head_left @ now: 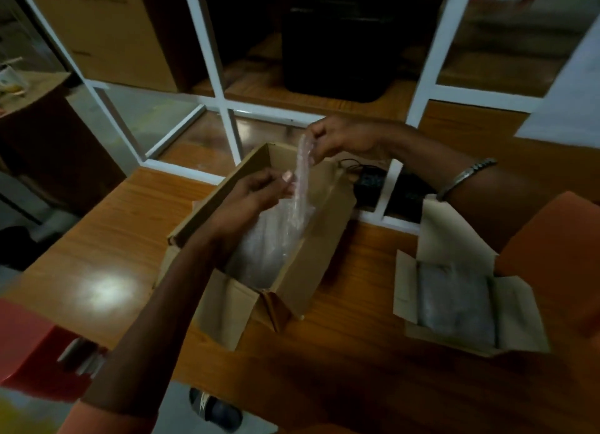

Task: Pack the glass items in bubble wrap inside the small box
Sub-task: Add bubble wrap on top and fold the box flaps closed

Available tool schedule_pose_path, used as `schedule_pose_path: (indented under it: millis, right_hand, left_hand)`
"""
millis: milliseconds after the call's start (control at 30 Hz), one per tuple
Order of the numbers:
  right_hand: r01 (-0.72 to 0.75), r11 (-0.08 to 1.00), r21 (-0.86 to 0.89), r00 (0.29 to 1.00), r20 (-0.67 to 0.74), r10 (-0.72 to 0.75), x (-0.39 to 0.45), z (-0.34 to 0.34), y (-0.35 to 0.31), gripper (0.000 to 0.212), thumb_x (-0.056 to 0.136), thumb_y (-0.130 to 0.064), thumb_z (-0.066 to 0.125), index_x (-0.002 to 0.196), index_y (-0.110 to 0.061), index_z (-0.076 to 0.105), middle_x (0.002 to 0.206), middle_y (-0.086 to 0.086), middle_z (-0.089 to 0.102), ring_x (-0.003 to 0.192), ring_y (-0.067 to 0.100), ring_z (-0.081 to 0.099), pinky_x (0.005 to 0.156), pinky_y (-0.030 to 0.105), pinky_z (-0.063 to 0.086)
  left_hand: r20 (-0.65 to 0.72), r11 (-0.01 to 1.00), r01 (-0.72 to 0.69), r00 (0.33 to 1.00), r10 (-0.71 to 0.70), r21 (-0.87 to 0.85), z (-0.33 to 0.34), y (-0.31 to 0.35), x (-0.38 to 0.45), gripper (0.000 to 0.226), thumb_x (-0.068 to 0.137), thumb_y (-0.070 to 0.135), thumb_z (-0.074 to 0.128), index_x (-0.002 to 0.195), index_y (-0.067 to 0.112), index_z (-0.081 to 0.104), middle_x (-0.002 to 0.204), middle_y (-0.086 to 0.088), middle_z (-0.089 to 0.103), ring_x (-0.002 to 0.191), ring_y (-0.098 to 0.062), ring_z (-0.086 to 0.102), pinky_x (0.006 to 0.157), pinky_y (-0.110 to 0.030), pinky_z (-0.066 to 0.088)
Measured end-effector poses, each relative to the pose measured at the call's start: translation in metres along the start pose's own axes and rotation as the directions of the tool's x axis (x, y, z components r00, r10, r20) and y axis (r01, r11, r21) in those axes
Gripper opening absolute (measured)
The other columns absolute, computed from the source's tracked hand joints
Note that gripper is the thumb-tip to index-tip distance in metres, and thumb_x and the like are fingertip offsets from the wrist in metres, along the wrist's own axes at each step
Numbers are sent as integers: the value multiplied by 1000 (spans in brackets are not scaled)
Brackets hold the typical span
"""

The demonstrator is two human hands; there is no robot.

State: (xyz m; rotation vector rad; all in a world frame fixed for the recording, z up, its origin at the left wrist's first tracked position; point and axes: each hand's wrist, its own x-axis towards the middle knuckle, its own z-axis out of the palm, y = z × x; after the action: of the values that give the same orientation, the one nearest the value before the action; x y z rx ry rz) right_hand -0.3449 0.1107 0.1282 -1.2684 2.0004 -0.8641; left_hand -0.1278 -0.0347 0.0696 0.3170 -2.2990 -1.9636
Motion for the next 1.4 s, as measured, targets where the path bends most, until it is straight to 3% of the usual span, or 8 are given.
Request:
schedule_pose_path:
  millis: [133,367,500,733,933,1100,1300,1400]
  right_hand:
    - [66,922,382,989,-144,-11,-60,-24,26,29,81,-9,67,107,2,64,99,15,65,91,22,67,87,33,54]
    - [-92,940,327,991,-65,119,-160,-53,68,30,97,-6,65,125,5,67,125,25,68,112,34,65,100,50,53]
    - [-242,949,201,969,8,246,-220,-57,94,38,96,-33,73,116,-1,73,103,11,75,89,24,68,79,35,57]
    - [-517,852,77,826,305,474,-328,-49,168,21,95,-27,74,101,-8,81,105,3,80,102,14,73,106,42,51]
    - [-658,744,116,741,278,612,-388,-81,227,32,93,-23,77,108,6,77,114,16,79,109,28,74,101,41,56]
    - [-676,722,-149,686,232,690,-391,-94,263,47,73,-47,91,110,-19,81,115,5,79,105,25,75,92,42,63]
    - [-535,704,-466,747,129,653,-363,-54,292,50,91,-39,80,135,-17,67,135,1,64,122,21,62,100,32,53]
    - [-459,713,-531,834,19,551,-358,-39,298,21,92,-27,77,109,-17,71,111,-1,64,111,21,63,83,26,50]
  left_hand:
    - [43,991,-1,999,7,-134,49,31,1,53,108,57,47,147,24,60,146,-3,66,135,-22,64,117,-53,47]
    - [384,827,339,909,-164,-448,147,58,31,57,103,38,66,146,1,59,145,-25,63,121,-35,65,114,-47,48]
    - [334,846,370,910,-247,-383,188,35,51,54,92,17,80,141,3,64,141,-21,68,132,-41,64,115,-57,49]
    - [94,897,303,953,-288,-321,228,0,56,33,94,17,80,125,6,74,113,-14,81,104,-33,79,85,-47,65]
    - [-201,930,323,913,-355,-172,234,-45,51,29,87,20,88,109,5,76,103,-17,81,81,-24,82,69,-39,66]
    - [-211,894,422,897,-388,148,255,-79,41,34,86,31,89,105,7,76,98,-10,79,80,-20,78,61,-29,61]
    - [-252,878,392,911,-328,275,280,-103,41,26,89,27,87,104,18,68,106,-8,76,78,-16,73,61,-26,58]
    - [-282,902,318,930,-236,291,283,-112,43,66,82,50,89,132,21,57,115,-6,74,91,-23,76,71,-37,64]
